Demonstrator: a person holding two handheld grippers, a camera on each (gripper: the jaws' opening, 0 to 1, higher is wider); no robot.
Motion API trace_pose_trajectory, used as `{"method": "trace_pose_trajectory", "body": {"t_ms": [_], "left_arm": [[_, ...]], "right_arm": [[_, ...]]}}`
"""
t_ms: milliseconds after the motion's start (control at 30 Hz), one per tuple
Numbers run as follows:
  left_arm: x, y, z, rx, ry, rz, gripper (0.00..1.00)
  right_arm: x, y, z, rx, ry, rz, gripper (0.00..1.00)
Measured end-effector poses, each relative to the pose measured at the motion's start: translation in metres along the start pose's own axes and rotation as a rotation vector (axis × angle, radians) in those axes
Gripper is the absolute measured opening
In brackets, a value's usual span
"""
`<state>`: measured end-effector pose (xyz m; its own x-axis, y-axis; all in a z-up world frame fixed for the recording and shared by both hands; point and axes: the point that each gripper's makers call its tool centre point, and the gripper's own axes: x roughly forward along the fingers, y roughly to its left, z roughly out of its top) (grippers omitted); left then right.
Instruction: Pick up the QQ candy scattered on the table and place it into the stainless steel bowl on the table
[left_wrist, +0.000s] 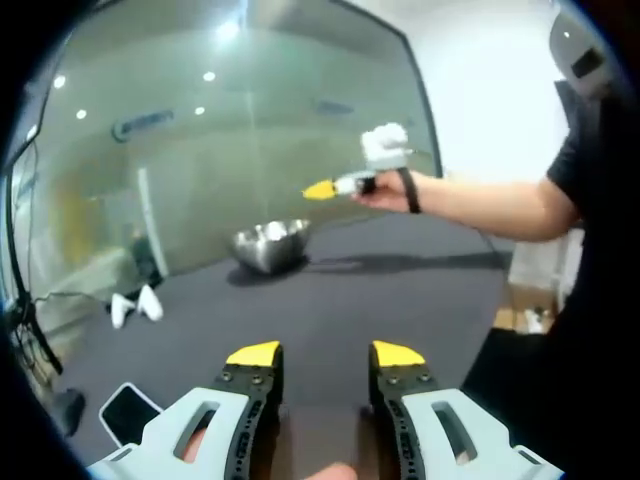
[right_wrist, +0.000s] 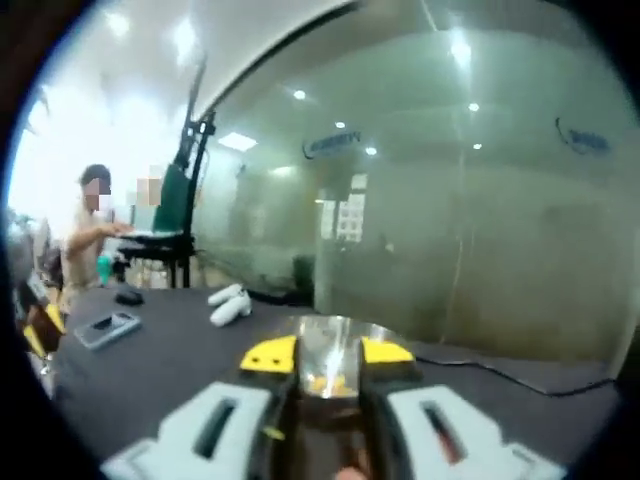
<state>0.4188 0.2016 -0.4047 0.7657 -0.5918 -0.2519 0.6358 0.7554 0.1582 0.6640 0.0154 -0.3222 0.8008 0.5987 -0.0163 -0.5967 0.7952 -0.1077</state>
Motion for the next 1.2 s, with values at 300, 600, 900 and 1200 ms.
{"method": "trace_pose_trajectory", "body": {"t_ms": [300,600,900,1200], "left_arm": [[0.011,-0.003,0.014,0.045,-0.038,-0.023,0.38],[0.015,0.003,0.024,0.035,-0.083,0.007,0.38],[0.016,0.002,0.024,0.03,-0.094,0.007,0.38],[0.018,0.0,0.027,0.038,-0.102,0.001,0.38]], "right_arm": [[-0.07,0.004,-0.008,0.035,-0.003,-0.01,0.23],[-0.119,0.029,-0.023,0.02,-0.003,0.023,0.26],[-0.159,0.061,-0.056,0.023,0.033,0.08,0.26],[-0.166,0.061,-0.061,0.037,0.037,0.054,0.27]]}}
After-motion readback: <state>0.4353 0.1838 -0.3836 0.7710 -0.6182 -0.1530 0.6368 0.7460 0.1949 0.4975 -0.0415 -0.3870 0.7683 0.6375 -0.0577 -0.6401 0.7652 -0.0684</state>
